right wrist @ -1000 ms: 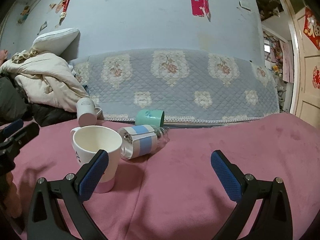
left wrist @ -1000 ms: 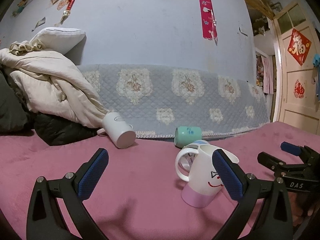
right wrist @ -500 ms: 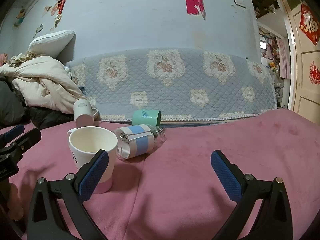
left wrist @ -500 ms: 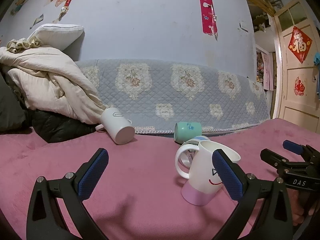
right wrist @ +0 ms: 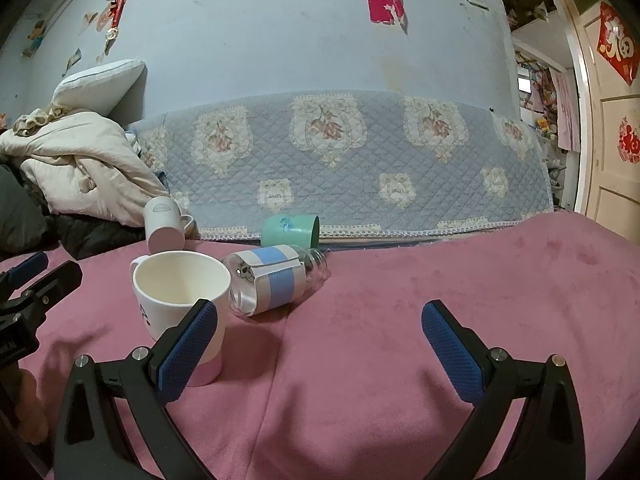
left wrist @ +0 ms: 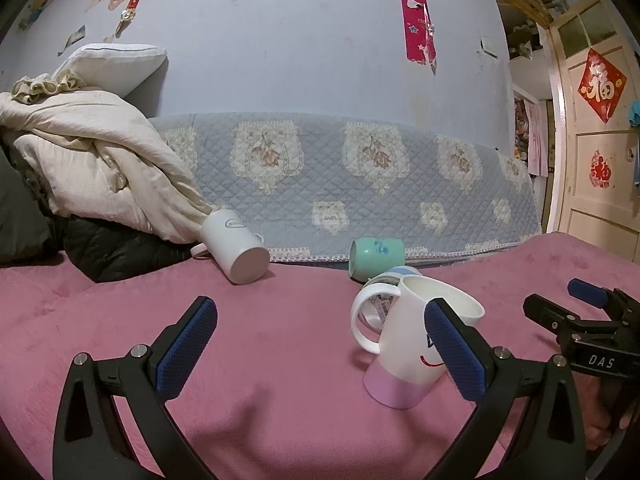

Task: Flip cup upright

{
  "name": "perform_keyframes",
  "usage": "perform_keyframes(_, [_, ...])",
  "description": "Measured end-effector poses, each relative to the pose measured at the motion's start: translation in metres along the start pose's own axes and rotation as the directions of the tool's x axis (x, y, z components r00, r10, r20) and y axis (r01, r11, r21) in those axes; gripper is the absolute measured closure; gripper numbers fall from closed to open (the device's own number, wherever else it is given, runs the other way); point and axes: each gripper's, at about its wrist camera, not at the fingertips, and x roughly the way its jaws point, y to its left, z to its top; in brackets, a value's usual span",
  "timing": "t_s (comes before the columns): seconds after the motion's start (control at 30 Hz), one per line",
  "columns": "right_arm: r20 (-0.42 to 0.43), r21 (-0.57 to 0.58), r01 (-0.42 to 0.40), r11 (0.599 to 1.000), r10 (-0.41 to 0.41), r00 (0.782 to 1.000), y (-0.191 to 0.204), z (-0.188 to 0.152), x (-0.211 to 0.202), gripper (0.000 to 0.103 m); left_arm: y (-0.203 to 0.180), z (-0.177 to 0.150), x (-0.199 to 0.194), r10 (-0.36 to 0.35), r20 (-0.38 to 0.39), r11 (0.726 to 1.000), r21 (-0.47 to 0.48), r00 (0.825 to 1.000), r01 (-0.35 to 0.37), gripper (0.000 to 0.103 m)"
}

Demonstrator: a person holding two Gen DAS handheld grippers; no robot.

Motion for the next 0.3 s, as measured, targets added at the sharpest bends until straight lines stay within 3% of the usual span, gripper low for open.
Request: perform_keyframes(0.3, [-0.008,0.003,-0.001,1.000,0.001,1.000,-0.0014,-0.0039,0.0014,0.000,-0.0019,-0.0012,0.0020,-0.006,-0.013,1.000,0.013,1.000,0.006,0.000])
